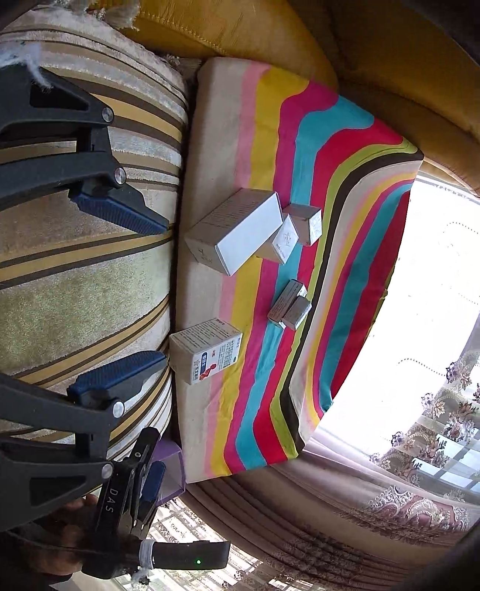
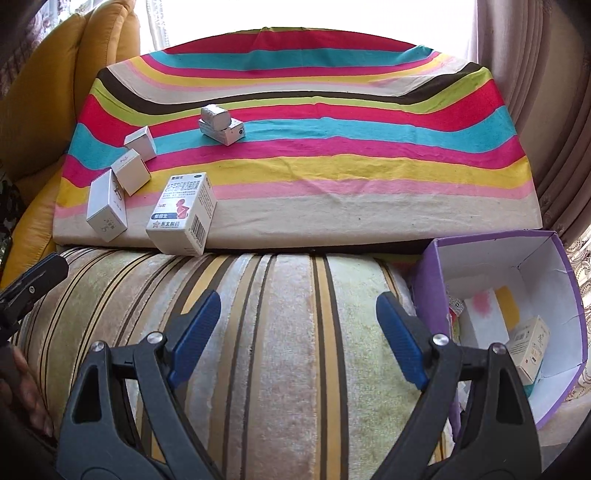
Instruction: Organize objects
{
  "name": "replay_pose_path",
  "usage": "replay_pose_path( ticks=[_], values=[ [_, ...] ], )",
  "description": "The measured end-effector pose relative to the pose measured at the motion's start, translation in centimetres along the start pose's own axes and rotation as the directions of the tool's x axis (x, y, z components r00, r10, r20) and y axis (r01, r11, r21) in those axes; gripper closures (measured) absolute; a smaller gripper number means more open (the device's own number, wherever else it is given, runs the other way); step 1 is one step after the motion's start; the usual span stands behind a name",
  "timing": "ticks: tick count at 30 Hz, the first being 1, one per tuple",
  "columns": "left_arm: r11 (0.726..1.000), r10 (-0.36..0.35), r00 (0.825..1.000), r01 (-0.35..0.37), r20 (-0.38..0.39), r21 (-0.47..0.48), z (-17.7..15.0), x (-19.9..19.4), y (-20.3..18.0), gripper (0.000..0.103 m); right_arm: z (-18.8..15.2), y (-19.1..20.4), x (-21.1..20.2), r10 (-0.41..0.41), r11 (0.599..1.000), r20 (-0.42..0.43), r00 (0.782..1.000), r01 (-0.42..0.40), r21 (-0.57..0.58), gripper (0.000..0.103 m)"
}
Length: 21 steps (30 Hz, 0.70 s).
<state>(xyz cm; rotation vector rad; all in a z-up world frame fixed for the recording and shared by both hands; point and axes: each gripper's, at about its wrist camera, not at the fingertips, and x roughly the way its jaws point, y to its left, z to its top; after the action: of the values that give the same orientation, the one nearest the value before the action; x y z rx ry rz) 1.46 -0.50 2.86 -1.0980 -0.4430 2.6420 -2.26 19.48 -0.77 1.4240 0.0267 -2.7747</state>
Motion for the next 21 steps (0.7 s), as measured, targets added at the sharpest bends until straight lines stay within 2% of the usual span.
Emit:
replay_pose_path(
  ticks=[9, 17, 21],
  values=[
    [0.997, 0.034, 0.999, -0.033, 0.006, -0.065, 0.6, -0.2, 1.8, 0.037, 2.3, 4.6, 2.1, 0.086, 0.992, -0.006, 0.996, -0.086, -0.09, 0.015],
    [0.991, 0.086, 0.996, -0.086, -0.001, -0.104, 2.1, 1.0, 2.8, 0.037, 4.3, 7.2, 4.7, 0.08, 0.985, -0.02, 0.997, -0.082, -0.15, 0.015],
    [0.986, 0.119, 0.993, -0.118, 0.003, -0.12, 3.3, 1.9, 2.9, 0.031, 5.2, 7.9, 6.0, 0.067, 0.983, -0.029, 0.997, -0.071, -0.17, 0.015]
  ],
)
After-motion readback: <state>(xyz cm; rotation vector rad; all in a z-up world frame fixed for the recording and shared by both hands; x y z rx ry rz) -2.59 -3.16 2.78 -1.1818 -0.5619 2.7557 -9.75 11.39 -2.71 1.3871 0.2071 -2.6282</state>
